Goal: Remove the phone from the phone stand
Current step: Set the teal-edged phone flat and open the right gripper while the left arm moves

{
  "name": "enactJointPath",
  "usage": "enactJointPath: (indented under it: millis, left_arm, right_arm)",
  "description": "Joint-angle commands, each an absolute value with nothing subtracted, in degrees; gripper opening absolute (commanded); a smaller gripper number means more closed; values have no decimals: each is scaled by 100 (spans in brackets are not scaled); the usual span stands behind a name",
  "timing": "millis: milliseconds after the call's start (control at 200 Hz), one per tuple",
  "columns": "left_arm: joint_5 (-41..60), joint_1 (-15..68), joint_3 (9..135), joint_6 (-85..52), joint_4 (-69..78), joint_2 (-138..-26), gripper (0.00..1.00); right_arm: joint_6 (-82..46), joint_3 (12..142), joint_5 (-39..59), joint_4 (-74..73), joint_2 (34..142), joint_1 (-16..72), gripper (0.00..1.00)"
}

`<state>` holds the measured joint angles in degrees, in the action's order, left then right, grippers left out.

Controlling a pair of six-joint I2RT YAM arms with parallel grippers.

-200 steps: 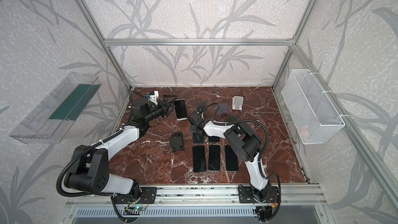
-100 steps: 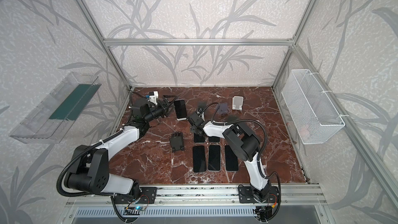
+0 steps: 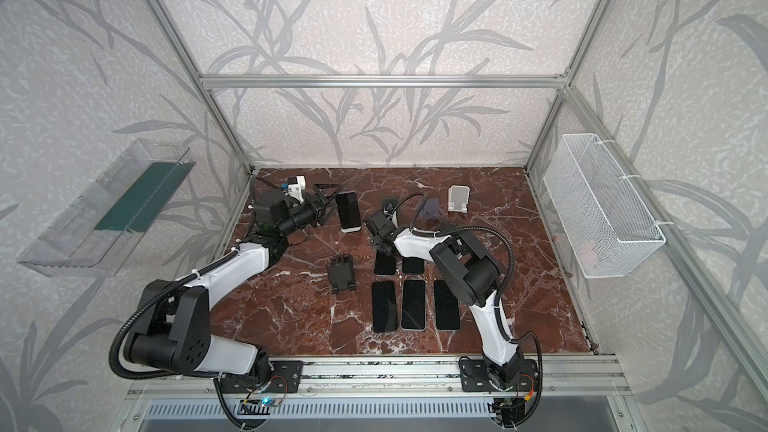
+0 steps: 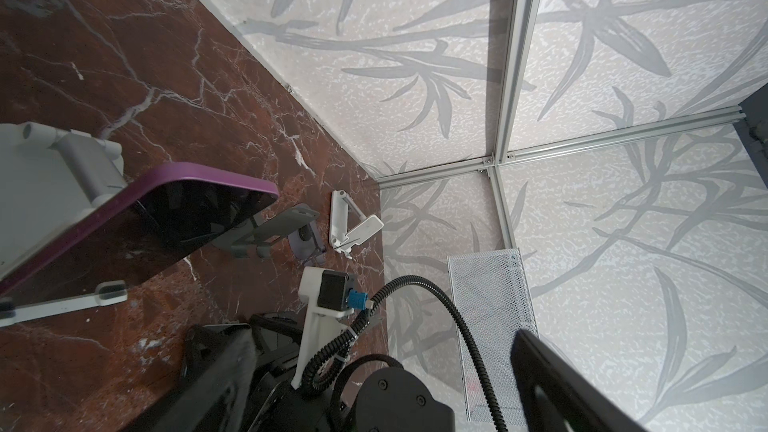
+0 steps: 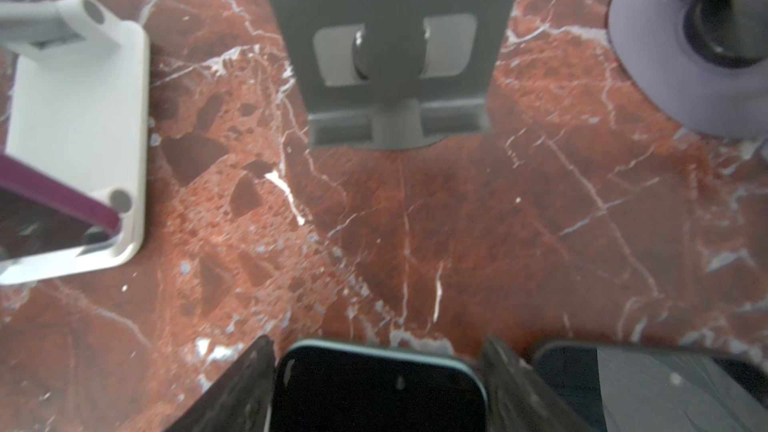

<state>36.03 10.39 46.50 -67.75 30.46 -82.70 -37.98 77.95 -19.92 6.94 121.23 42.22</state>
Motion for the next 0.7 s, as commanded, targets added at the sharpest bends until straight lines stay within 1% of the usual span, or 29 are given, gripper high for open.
enactJointPath:
  millis: [0,130,155,290,310,390,450,530,600,695]
  left_arm:
    - [3637,1063,4632,-6844,3199,-8257,96]
    - [3648,1063,4643,-6836,3203,-8262,96]
    - [3656,1063,4648,-6837,3200,-8260,96]
    - [3742,1063,4737,-6691,3052,-8230,96]
    - [3728,1063,4761,-6629,2965,-8213,96]
    - [3506,1072,4896,-6115,2286,-7990,96]
    - [3003,1140,5073,-5348,1322,-7660,97]
    - [1742,1390,5288,-4243,131,-7138,99]
    - [788,1582,5288,-3728,-222,-6759,99]
    - [-140,1710,5235,-3370,-445,-6427,99]
  right_arm:
    - [-3781,7817,-1767,992,12445,4184,77]
    - [-3694,7780,-1723,885,12222,4175,78]
    - [-3488,7776,-1715,864,12154,4178,79]
    - [-3006,7765,-1639,807,11529,4184,91]
    - [-2944,7761,-1625,832,11430,4184,100]
    - [-2644,7694,-1514,943,10885,4185,99]
    - [-2435,7492,-1343,1034,10444,4193,99]
    - [-2183,6762,-1164,901,9622,4226,99]
    - [-2088,5917,-1196,535,8868,4229,99]
    - [-2164,5155,-1359,433,7977,4219,99]
